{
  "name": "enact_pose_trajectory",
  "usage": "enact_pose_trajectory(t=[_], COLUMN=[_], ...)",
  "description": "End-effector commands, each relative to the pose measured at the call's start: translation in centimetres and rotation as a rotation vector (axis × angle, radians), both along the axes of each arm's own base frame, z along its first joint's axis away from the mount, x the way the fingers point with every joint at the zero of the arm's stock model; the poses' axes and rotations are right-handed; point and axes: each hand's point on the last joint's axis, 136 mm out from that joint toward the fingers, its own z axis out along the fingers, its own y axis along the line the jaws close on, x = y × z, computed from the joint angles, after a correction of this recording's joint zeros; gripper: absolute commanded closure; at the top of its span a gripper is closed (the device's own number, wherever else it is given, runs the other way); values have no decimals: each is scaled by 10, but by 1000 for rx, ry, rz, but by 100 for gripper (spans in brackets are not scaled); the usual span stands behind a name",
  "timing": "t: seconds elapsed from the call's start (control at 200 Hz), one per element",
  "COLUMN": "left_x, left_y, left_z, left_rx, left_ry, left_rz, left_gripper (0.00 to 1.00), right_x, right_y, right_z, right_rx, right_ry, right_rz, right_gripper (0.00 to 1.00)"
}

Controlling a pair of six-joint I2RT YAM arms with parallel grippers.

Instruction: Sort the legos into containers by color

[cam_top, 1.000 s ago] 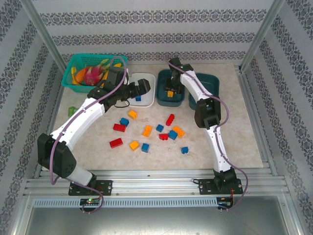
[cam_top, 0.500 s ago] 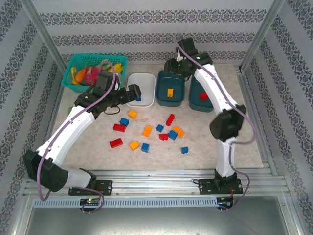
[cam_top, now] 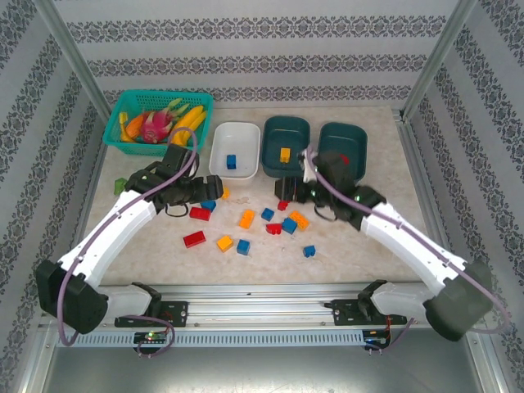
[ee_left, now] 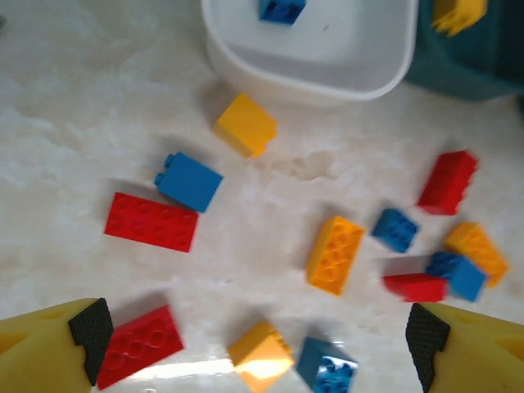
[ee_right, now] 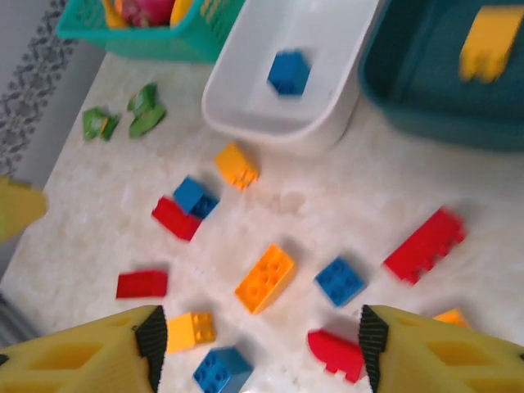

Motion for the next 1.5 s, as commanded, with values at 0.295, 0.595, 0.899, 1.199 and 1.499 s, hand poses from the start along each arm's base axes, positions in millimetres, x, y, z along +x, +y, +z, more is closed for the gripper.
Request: enact_pose_trajectory(t=[0.295,0.595,0.899,1.199,1.499], left_x=[45,69,74,77,76], left_y=[13,13,11,8,8], left_z=[-94,-137,-157,-152,-88], left_rx=[372,399,340,325,298], left_ry=[155,242,277,261,190], left_rz=[-284,-308,-311,-302,-251], left_gripper=[14,25,43,63,67], right_x=[-44,-45,-45,-40,-23], right_y=[22,24,18,20,29], right_z=[-47,-47,-45,-43,-9], right_rx=[159,162,141,143,170], right_ry=[32,51,53,47,-39], right_rz=[114,104,85,74,65], right_gripper=[25,26,26,26,26])
